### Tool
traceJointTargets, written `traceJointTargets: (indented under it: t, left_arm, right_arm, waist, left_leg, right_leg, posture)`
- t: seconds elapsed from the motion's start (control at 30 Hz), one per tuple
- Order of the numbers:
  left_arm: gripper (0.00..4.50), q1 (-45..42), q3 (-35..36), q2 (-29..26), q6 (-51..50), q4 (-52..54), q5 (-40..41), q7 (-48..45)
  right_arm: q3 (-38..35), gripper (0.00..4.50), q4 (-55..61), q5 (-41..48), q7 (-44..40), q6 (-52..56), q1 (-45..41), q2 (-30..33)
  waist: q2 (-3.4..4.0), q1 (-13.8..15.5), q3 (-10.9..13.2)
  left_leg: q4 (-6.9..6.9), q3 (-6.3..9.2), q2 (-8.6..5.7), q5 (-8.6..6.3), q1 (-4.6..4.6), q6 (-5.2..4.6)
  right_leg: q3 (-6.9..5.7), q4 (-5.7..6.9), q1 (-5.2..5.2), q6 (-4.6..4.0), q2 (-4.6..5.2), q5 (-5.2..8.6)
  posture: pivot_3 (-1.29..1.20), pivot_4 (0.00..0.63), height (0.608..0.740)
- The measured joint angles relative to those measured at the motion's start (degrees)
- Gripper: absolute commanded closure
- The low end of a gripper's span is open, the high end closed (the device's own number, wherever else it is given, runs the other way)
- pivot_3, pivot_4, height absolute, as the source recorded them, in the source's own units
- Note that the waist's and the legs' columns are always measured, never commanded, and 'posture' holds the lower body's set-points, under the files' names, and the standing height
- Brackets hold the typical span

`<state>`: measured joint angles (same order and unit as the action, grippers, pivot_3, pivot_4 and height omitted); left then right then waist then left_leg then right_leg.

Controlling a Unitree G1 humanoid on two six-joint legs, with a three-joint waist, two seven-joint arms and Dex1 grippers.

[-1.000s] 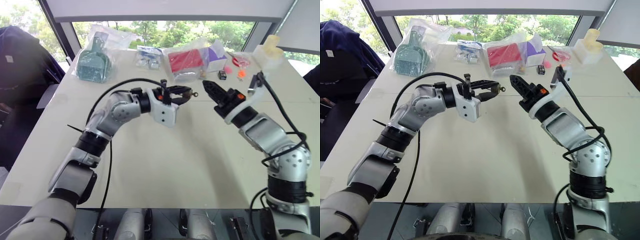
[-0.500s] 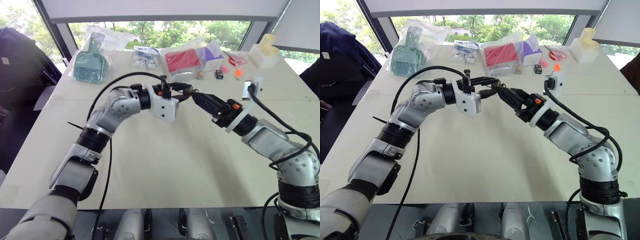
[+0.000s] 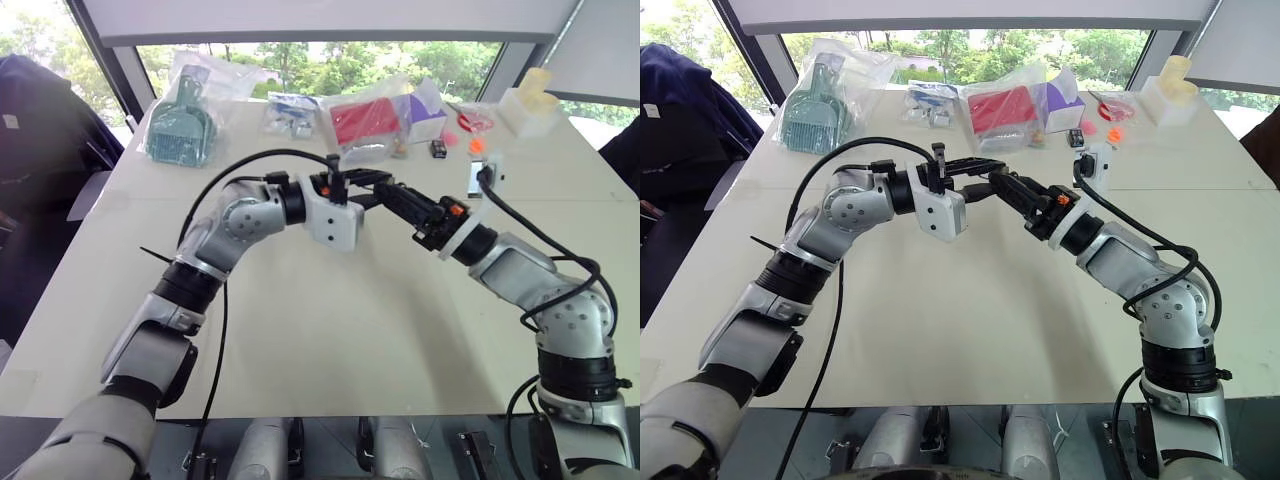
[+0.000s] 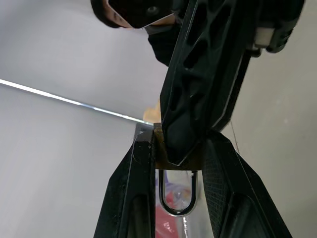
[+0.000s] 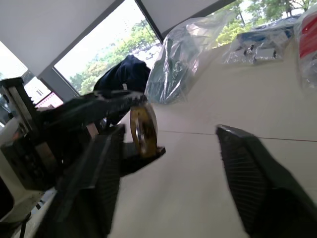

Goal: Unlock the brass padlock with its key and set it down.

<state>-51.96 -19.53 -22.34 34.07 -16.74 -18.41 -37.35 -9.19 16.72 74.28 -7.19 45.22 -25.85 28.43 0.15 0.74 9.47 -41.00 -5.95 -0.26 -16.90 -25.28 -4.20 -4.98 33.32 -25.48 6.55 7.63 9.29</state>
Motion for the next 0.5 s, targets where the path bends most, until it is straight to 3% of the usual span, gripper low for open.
traceJointTargets:
  t: [0.07,0.2,0.47,0.5]
  left_arm:
    - [3.84,0.00,0.00,-0.07,-0.26,-0.12,0.03,-0.24]
    - [3.84,0.00,0.00,-0.16,-0.26,-0.11,0.17,-0.53]
    - [0.05,-0.35,1.09,-1.04,-2.47,-0.02,3.53,-3.30]
    - [0.05,-0.36,1.35,-1.15,-3.93,0.10,5.10,-4.33]
  right_arm:
    - [0.04,4.36,0.30,-0.59,-0.63,0.37,-0.25,-0.37]
    - [-0.01,4.40,0.32,-1.54,-1.19,0.77,-0.41,-0.54]
    - [0.52,4.40,-0.66,-3.00,-1.03,2.53,-0.30,-2.21]
    - [0.77,4.40,-0.71,-3.32,-1.03,2.78,-0.24,-2.37]
  waist:
    - [0.00,0.01,0.00]
    - [0.00,-0.03,0.00]
    - [0.00,-0.07,0.00]
    - [0.00,-0.06,0.00]
  left_leg:
    - [0.00,0.00,0.00,0.00,0.00,0.00]
    - [0.00,0.00,-0.01,0.03,0.00,0.06]
    - [0.00,0.00,0.00,0.11,0.00,0.20]
    - [0.00,0.00,0.00,0.12,0.00,0.20]
  right_leg:
    - [0.00,0.00,0.00,0.00,0.00,0.00]
    - [0.00,0.00,0.00,0.00,0.00,0.00]
    - [0.00,0.00,-0.01,0.00,0.00,0.00]
    - [0.00,0.00,0.00,0.00,0.00,0.00]
  posture:
    - [0.00,0.150,0.735]
    - [0.00,0.150,0.735]
    - [0.00,0.150,0.735]
    - [0.00,0.150,0.735]
